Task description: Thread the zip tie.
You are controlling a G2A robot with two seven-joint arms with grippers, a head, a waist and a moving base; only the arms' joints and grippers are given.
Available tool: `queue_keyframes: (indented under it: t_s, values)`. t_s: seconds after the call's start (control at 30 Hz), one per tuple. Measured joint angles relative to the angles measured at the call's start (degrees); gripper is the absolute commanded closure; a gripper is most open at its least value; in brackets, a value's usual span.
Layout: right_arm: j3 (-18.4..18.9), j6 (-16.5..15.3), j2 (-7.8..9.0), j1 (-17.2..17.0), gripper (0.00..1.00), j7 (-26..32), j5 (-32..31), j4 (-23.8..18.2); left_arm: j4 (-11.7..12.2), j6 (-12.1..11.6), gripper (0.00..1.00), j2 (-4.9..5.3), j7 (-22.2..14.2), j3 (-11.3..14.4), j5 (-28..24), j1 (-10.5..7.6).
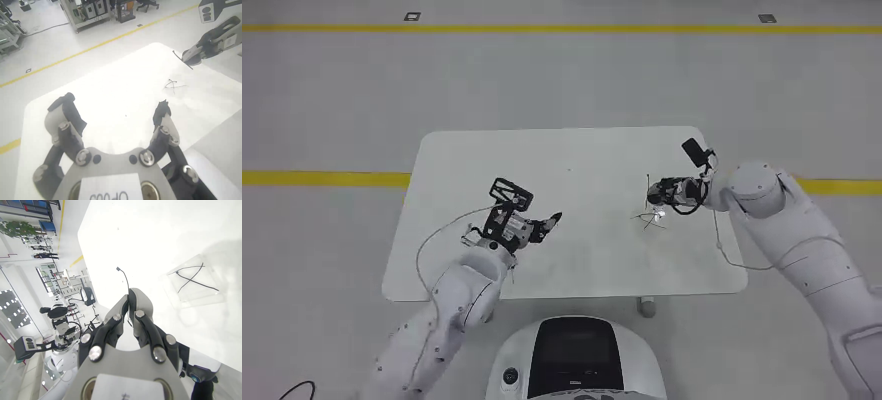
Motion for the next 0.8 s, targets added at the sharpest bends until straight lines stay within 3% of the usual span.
queue_keyframes:
  t_s: [0.17,0.27,0.33,0.4,0.5,0.6,0.63,0.7,0.73,0.8]
  values:
    - [0.0,0.0,-0.02,-0.2,1.0,-0.3,-0.2,-0.1,0.0,-0.3,0.0,0.03,0.2,0.1,0.5,-0.12]
    - [-0.3,1.1,-0.28,-0.7,1.0,-1.9,-0.9,-1.2,-0.3,-2.2,0.0,0.12,-1.1,1.6,6.3,-1.12]
    - [-0.1,2.1,-0.46,-0.5,1.0,-1.9,-0.7,-1.4,-0.3,-3.2,0.0,0.07,-4.5,3.7,12.0,-2.88]
    - [-0.1,2.2,-0.62,-0.2,1.0,-2.0,-0.7,-1.4,0.3,-4.4,0.0,0.32,-8.2,5.9,15.3,-6.05]
    - [0.0,2.2,-0.87,0.2,1.0,-2.6,-0.7,-1.3,2.4,-5.2,0.0,1.28,-15.0,11.6,13.2,-13.58]
    - [0.1,2.2,-1.16,0.5,1.0,-2.0,1.1,-0.9,5.0,-3.9,0.0,2.64,-21.1,19.9,12.6,-22.68]
    - [0.2,2.2,-1.26,0.6,1.0,-1.0,2.0,-0.6,6.0,-3.2,0.0,3.17,-22.7,23.9,12.7,-26.51]
    - [0.1,2.2,-1.36,1.0,1.0,0.1,2.4,-0.2,6.8,-2.5,0.0,3.56,-23.8,29.0,12.7,-31.25]
    - [0.1,2.2,-1.39,1.1,1.0,0.3,2.4,-0.1,6.8,-2.5,0.0,3.58,-23.7,30.5,12.7,-32.45]
    - [0.1,2.2,-1.39,1.1,1.0,0.2,2.3,-0.1,6.8,-2.5,0.0,3.55,-23.6,29.4,12.7,-31.27]
